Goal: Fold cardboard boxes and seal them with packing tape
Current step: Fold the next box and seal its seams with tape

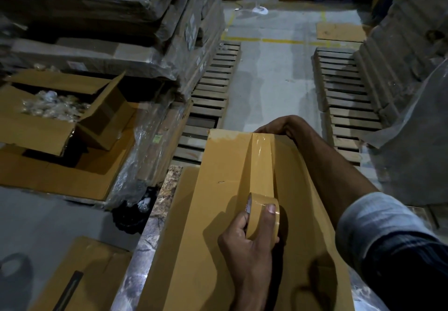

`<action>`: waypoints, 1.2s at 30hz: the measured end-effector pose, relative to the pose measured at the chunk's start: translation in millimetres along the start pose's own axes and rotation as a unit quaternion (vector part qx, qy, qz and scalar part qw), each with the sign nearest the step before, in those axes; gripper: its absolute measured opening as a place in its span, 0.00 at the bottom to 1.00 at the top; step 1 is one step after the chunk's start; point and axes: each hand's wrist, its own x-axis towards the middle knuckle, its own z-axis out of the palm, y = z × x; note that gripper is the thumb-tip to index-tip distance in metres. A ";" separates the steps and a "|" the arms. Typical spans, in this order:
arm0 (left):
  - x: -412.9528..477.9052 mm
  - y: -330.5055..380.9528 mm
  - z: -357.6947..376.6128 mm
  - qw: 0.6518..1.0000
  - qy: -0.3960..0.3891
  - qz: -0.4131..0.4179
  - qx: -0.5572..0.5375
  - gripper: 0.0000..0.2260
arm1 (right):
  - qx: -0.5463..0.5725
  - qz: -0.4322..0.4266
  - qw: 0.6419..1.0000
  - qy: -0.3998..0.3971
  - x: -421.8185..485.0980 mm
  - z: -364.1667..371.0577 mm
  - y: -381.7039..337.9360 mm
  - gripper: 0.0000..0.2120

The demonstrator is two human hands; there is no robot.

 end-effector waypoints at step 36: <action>-11.8 13.9 -37.6 0.990 -0.066 -0.062 0.112 0.16 | -0.245 -0.339 0.848 0.324 -58.0 105.4 47.0 0.30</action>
